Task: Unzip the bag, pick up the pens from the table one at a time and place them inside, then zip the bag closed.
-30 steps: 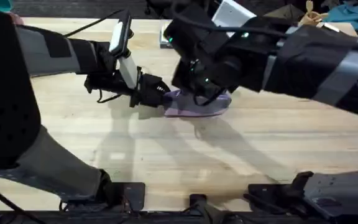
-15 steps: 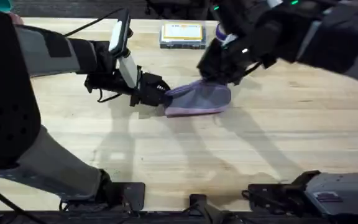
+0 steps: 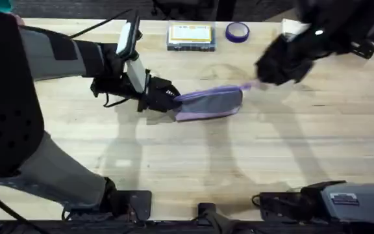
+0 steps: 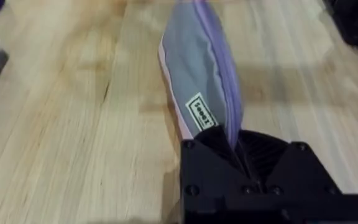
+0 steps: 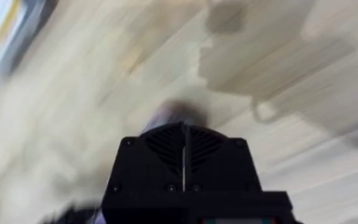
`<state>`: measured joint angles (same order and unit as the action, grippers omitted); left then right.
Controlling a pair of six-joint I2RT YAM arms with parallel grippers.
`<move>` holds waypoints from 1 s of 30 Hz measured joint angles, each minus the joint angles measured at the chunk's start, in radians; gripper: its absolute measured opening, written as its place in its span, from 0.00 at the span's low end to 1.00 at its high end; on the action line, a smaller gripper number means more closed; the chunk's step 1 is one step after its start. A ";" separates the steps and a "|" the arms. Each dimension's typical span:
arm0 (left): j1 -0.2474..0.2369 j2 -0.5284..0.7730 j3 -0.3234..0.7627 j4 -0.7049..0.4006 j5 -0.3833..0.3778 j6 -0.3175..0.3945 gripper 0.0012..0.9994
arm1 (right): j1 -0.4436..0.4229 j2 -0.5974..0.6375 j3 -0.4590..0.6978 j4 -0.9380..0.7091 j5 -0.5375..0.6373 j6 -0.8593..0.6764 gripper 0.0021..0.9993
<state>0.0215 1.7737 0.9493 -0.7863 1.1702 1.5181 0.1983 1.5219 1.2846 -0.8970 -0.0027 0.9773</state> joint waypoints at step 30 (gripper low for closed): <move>0.016 0.000 0.000 -0.004 -0.007 0.000 0.78 | -0.245 -0.346 0.000 -0.092 -0.204 -0.932 1.00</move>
<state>0.0380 1.7741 0.9493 -0.7898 1.1634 1.5177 -0.0472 1.1758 1.2842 -0.9890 -0.2069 0.0450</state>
